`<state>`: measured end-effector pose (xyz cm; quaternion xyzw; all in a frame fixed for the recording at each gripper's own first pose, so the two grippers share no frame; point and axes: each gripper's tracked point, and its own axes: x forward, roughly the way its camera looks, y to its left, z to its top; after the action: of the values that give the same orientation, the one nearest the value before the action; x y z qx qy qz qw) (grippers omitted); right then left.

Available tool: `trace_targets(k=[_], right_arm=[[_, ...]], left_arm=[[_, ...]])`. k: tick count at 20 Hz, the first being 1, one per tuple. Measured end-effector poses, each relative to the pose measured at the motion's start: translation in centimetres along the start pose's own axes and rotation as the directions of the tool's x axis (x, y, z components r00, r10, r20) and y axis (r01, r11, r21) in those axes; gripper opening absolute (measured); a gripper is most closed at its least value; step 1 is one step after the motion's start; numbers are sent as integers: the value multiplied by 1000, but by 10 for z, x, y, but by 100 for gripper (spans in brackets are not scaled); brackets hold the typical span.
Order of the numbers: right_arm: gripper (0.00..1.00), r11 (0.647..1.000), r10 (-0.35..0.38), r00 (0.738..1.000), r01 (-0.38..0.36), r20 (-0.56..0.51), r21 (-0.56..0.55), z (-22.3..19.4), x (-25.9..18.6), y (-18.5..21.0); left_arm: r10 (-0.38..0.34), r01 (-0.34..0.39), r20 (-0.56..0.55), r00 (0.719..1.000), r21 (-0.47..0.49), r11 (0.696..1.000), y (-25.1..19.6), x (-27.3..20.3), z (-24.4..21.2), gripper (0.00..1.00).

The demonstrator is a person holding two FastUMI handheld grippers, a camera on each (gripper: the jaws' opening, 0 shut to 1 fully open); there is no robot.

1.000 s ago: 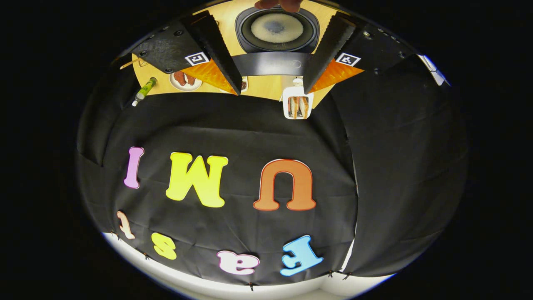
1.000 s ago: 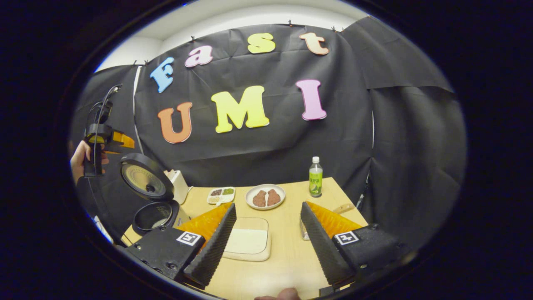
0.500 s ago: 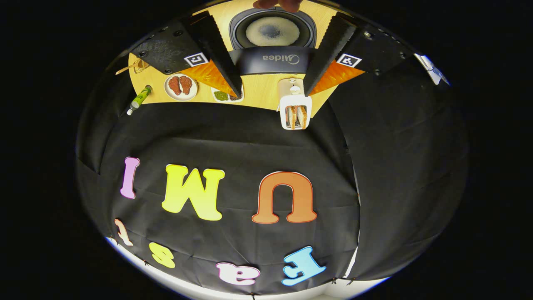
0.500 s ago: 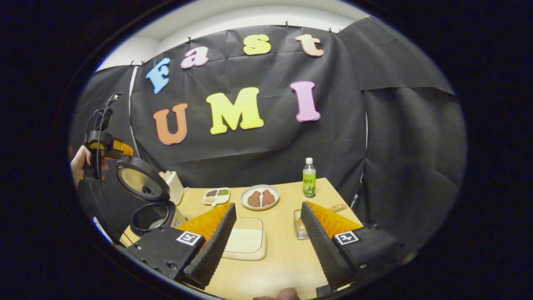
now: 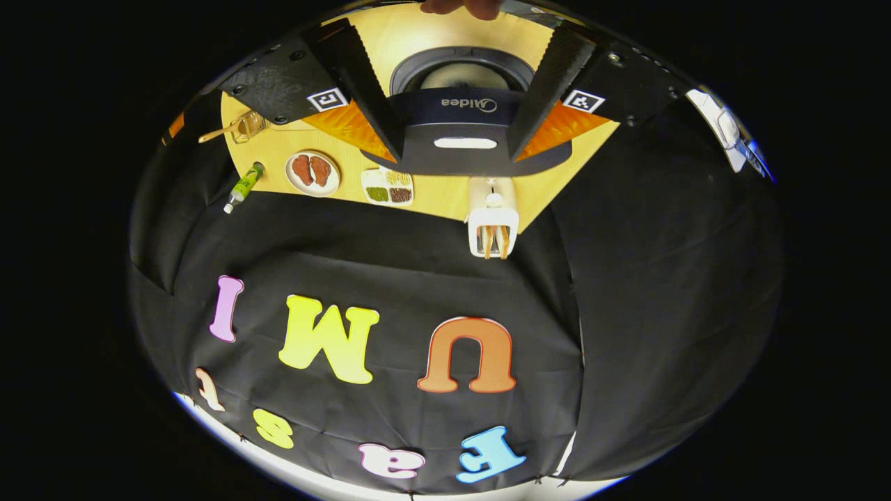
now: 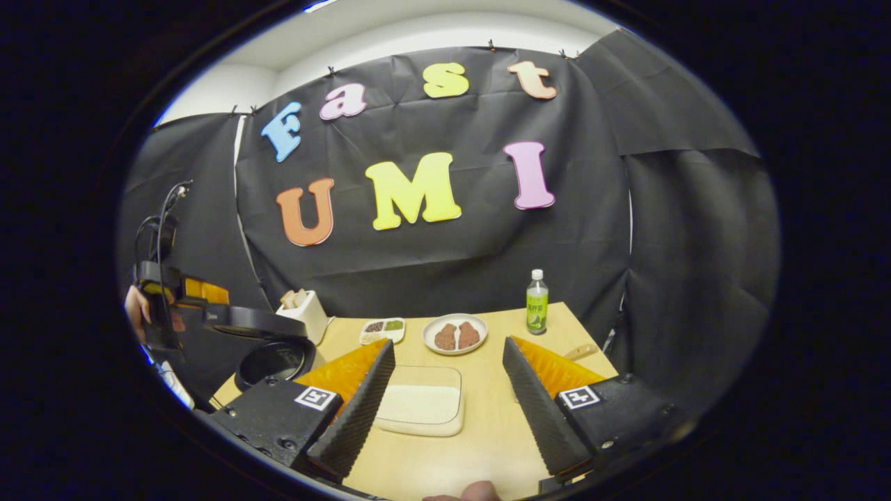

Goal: Close the left gripper, press the button to open the rice cooker; take a wooden spoon from the chopstick holder with the right hand, scoop a spoonful of rice and pour it into the rice cooker, then put the wooden spoon back into the chopstick holder.

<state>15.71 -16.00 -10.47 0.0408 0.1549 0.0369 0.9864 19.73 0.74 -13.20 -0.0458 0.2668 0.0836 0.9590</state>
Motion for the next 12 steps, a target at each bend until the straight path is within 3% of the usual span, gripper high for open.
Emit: trace_targets(k=[12], right_arm=[[99,999,20,999,-21,-35,-30,-7,-6,-1]], left_arm=[[1,-1,-1,1000,27,1000,-2,-10,-82,97]])
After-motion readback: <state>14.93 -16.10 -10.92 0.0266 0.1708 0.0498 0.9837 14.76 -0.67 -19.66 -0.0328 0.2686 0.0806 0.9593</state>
